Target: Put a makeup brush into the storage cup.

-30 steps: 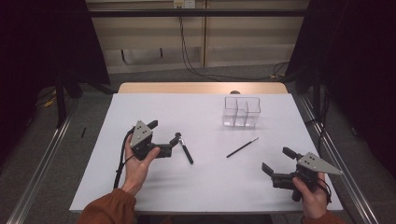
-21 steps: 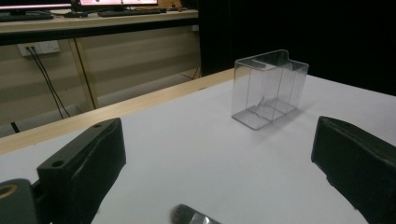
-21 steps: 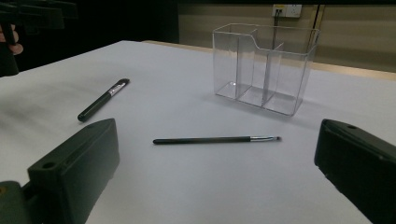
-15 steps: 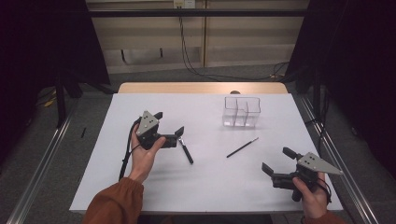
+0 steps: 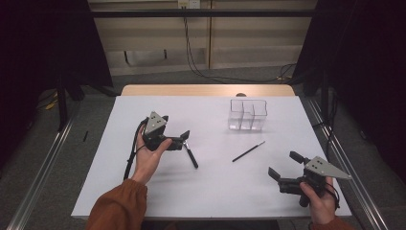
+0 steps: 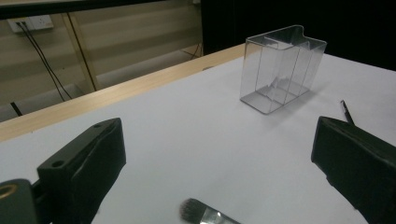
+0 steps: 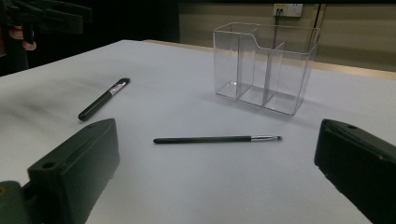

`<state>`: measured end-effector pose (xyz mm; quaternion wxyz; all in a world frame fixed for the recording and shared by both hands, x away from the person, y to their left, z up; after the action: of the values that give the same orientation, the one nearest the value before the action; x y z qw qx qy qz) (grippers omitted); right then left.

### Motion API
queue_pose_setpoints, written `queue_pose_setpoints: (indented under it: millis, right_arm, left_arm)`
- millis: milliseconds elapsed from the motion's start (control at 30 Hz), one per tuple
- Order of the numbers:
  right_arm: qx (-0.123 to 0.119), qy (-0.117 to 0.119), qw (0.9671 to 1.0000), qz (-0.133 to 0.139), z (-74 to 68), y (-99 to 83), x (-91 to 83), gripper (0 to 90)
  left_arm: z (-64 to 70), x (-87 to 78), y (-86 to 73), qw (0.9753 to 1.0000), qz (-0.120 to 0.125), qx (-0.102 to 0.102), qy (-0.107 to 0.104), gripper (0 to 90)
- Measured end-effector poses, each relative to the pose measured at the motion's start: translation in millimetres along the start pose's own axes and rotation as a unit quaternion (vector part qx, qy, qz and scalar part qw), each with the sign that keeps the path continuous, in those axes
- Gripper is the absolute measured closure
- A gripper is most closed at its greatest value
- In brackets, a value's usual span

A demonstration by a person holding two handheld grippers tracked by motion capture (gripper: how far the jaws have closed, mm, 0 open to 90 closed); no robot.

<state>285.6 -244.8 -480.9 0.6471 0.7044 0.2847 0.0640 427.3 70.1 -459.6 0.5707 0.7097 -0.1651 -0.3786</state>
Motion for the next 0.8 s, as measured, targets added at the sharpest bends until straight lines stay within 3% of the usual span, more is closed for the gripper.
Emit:
queue_pose_setpoints:
  millis: [200, 367, 433, 567, 667, 800]
  right_arm:
    - [0.001, 0.0, 1.0, 0.0, -0.2, 0.0, 0.2, 0.0]
    - [0.0, 0.001, 1.0, -0.002, -0.2, -0.5, 0.3, 0.0]
    - [0.0, 0.001, 1.0, -0.002, -0.4, -0.5, 0.5, 0.0]
    - [0.0, 0.001, 1.0, -0.002, -0.3, -0.5, 0.7, 0.0]
    - [0.0, 0.001, 1.0, -0.002, -0.4, -0.5, 0.7, 0.0]
    - [0.0, 0.002, 1.0, -0.003, -0.4, -0.7, 0.5, 0.0]
  left_arm:
    - [0.0, 2.4, -1.7, 0.9997, -0.025, -0.003, -0.003, 3.0]
    - [-1.8, 4.1, -10.7, 0.9981, -0.062, -0.003, 0.0, 3.5]
    - [-2.4, 4.5, -12.8, 0.9974, -0.071, -0.012, -0.001, 3.6]
    - [-3.0, 6.3, -17.7, 0.9932, -0.116, -0.012, -0.009, 4.3]
    - [-1.8, 7.3, -16.5, 0.9908, -0.132, -0.025, -0.013, 4.7]
    - [1.0, 8.9, -19.4, 0.9865, -0.162, -0.017, -0.013, 5.2]
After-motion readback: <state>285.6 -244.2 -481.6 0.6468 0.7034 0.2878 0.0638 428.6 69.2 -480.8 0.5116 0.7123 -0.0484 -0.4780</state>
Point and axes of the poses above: each handheld gripper's, and its own axes: x roughly forward along the jaws, y roughly out of its top, z roughly to its right, the point moved 10 cm from there along x, roughly forward along the jaws, and after that the axes turned 4 degrees about x, right-handed, at the moved point
